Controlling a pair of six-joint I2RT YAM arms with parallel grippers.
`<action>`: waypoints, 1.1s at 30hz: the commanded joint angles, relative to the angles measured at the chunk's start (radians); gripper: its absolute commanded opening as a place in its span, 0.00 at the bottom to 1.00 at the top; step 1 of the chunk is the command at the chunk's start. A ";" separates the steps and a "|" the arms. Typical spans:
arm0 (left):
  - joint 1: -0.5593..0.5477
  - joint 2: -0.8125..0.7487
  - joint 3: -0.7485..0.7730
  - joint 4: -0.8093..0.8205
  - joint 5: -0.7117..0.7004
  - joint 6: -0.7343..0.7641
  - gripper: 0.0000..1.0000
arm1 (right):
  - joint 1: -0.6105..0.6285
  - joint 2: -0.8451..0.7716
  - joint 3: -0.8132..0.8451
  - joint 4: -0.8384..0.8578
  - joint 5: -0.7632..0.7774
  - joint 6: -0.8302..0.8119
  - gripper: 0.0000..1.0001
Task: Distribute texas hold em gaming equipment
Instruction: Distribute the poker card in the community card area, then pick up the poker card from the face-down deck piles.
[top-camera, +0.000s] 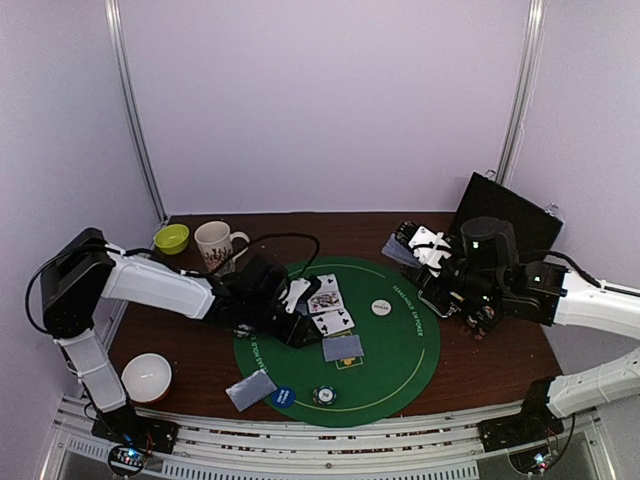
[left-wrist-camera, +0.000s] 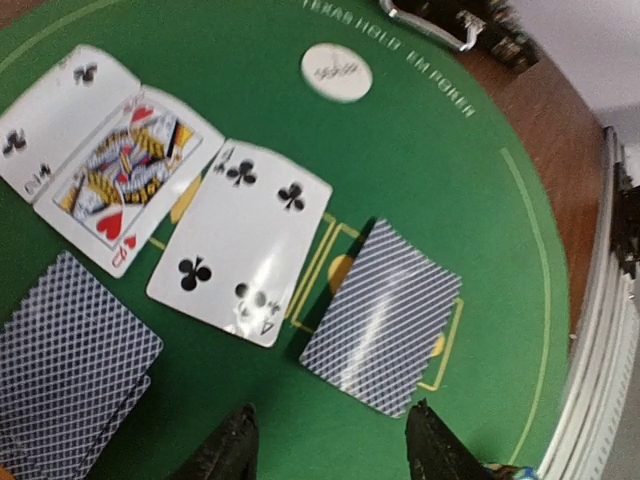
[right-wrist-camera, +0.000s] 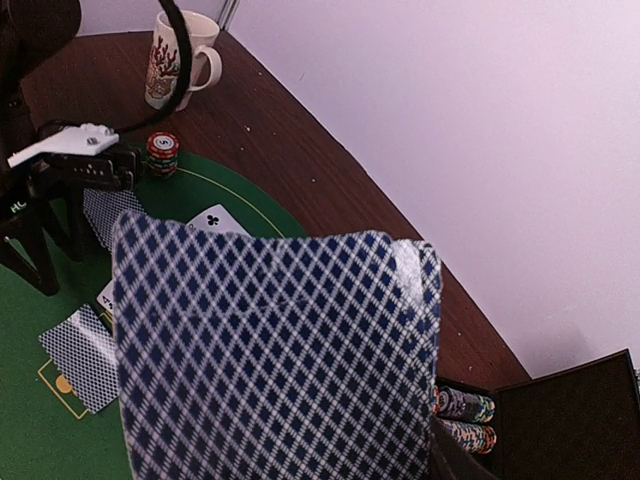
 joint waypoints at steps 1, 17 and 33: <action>0.000 -0.171 0.010 0.127 0.030 0.091 0.56 | -0.003 -0.022 0.032 -0.018 -0.025 -0.005 0.47; 0.057 -0.159 0.428 -0.005 0.313 0.000 0.89 | 0.073 0.093 0.123 0.004 -0.069 -0.110 0.47; 0.059 -0.075 0.439 -0.101 0.265 0.035 0.77 | 0.117 0.181 0.163 0.040 -0.079 -0.159 0.47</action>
